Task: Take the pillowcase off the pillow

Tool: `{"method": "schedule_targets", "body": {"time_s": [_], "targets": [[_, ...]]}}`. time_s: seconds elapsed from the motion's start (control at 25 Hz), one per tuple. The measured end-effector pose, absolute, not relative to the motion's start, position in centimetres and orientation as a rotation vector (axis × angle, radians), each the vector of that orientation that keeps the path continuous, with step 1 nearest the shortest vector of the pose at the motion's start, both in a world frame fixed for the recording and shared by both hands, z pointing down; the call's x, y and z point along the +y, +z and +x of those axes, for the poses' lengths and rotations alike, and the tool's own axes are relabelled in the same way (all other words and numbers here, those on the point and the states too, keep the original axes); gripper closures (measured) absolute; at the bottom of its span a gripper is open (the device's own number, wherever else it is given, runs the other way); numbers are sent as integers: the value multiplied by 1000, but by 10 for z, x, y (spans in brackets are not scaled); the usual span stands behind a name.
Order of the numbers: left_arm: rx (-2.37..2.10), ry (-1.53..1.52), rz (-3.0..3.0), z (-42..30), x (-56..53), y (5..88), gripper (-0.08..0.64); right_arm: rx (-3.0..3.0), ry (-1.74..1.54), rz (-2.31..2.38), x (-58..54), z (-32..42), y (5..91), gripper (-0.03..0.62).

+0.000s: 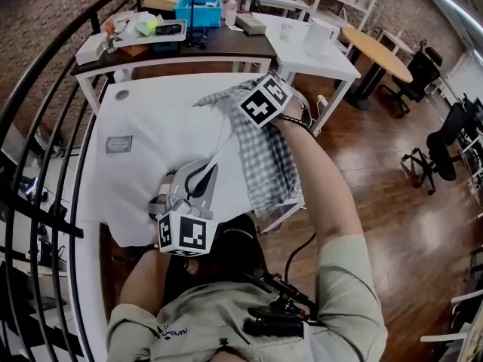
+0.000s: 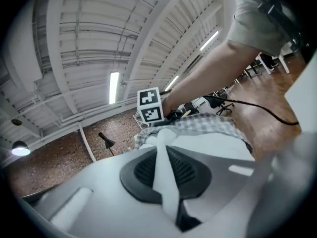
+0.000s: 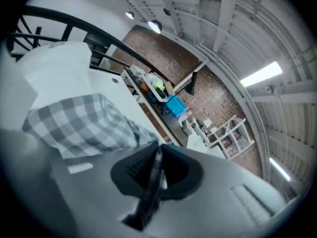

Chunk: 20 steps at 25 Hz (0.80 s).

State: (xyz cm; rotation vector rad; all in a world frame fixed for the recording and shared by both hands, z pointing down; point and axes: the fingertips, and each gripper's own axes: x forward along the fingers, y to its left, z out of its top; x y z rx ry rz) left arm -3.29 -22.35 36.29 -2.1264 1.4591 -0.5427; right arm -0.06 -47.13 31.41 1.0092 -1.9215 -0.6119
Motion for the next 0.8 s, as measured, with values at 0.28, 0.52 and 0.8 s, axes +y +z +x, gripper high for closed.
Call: {"method": "schedule_targets", "body": {"time_s": [0.28, 0.52, 0.8], "targets": [[1526, -365, -2150, -65, -213, 310, 548, -1776, -541, 1276, -530, 61, 291, 574], [1545, -391, -2231, -70, -224, 343, 548, -1704, -318, 1440, -549, 125, 338, 575], [1507, -493, -2282, -75, -260, 353, 505, -1962, -187, 1462, -524, 121, 326, 415]]}}
